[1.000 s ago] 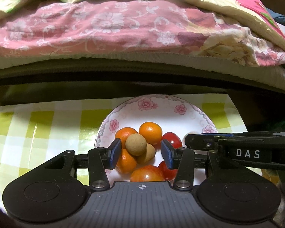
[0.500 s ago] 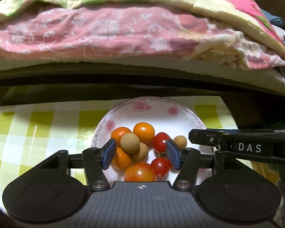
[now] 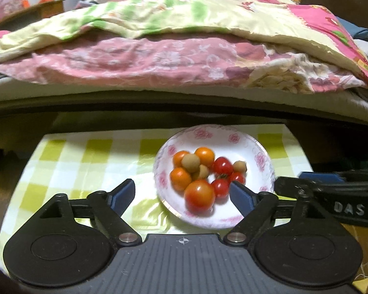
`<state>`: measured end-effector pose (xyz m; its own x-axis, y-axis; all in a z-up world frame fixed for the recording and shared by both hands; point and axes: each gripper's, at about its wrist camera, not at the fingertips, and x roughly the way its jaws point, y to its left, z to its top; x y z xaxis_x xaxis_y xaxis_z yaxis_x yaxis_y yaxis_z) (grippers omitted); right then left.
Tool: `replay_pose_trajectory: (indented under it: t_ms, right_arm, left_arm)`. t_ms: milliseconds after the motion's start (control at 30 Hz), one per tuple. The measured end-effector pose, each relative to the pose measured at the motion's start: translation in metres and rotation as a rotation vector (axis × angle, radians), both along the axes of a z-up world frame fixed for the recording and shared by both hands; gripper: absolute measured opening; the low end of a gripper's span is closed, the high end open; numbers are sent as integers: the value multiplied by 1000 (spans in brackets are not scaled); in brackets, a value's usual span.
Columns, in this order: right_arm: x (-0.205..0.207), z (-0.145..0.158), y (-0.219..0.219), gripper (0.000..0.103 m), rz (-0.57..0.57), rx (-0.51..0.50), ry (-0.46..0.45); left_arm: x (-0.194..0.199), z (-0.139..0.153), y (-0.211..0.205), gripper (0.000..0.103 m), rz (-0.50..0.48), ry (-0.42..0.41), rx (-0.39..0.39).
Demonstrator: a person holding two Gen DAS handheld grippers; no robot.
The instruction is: Organize fruits
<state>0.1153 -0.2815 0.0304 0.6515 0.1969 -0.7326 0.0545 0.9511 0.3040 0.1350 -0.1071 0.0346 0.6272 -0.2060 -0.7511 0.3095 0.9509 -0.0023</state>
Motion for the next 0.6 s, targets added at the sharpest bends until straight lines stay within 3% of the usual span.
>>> replay_pose_trajectory:
  t_ms: [233, 600]
  right_arm:
    - [-38, 0, 13, 44, 1, -25, 13]
    - [-70, -3, 32, 44, 4, -39, 21]
  left_arm:
    - [-34, -3, 12, 103, 48, -28, 37]
    - [-67, -5, 24, 103, 81, -55, 90]
